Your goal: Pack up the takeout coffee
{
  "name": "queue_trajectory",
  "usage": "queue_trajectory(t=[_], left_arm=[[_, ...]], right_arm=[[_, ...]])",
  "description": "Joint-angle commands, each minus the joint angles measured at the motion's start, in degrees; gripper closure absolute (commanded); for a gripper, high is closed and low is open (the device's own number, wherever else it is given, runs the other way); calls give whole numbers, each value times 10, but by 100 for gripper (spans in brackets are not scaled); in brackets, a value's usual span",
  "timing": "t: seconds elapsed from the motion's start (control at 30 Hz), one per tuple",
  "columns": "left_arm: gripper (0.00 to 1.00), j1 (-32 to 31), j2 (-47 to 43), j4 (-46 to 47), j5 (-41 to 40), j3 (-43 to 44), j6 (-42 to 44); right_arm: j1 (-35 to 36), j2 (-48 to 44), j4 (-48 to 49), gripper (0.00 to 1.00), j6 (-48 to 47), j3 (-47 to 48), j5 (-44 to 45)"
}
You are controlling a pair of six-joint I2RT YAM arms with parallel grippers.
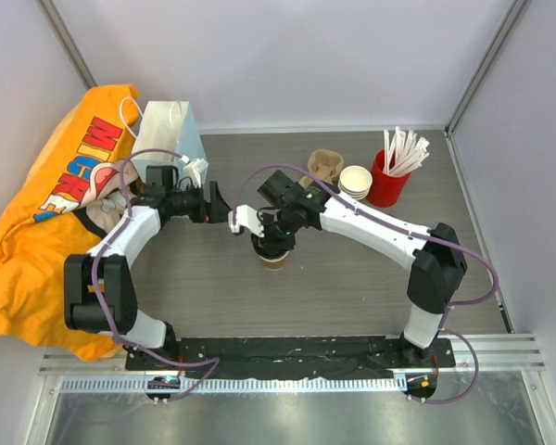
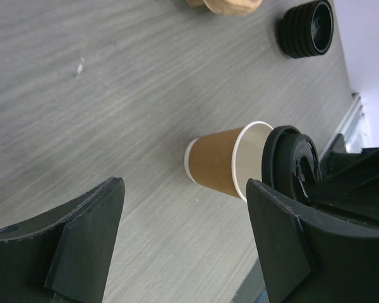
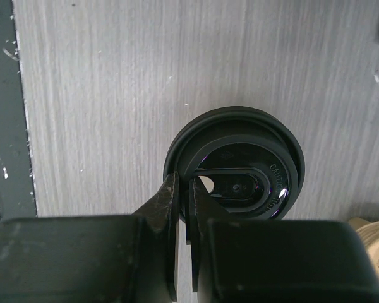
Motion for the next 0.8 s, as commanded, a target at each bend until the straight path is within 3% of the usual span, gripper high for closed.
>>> queue_trajectory(t=[0.0,0.27,0.77], left_arm=[[19,1,18,38,41,-5,-31],[20,2,16,55,32,-21,-45],[22,2,27,70,32,-30,-66]], right_arm=[[4,3,47,99,21,6,31],[13,24,34,99,28,9,80],[31,13,19,99,42,-3,88]])
